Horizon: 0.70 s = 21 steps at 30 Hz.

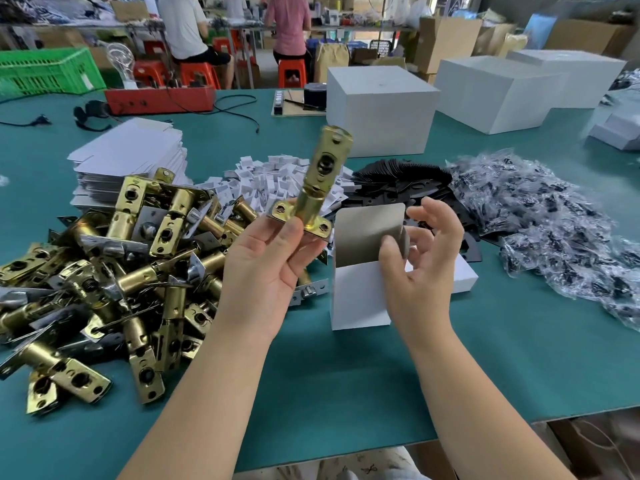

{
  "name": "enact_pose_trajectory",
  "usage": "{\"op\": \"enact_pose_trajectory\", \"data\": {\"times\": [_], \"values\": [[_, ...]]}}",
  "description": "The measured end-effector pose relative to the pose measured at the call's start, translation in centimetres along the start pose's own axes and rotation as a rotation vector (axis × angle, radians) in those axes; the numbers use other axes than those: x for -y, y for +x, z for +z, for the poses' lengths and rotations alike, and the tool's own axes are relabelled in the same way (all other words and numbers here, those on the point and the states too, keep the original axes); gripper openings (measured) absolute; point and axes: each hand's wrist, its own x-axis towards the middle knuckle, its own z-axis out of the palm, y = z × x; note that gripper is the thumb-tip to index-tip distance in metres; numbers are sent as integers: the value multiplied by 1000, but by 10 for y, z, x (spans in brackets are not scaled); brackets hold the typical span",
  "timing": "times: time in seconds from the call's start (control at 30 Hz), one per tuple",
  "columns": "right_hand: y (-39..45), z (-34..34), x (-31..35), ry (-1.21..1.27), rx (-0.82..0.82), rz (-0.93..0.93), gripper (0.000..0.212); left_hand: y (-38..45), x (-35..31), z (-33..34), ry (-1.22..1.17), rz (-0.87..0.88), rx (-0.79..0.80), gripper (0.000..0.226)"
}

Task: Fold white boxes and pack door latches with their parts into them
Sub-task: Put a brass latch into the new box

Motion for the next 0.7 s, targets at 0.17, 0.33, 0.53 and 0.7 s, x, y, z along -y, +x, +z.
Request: {"op": "enact_pose_trajectory", "data": {"times": [0.17,0.33,0.53,0.7], "values": [[1,-1,-2,-211,23,-254,29,-6,5,18,294,210,48,17],[5,-2,3,-251,39,-234,21,-4,8,31,683,486,90,25],[10,-9,4,-61,125,-38,9,-6,15,35,647,385,68,24],[23,-24,17,519,102,64,19,-5,17,33,725,400,37,28]]}}
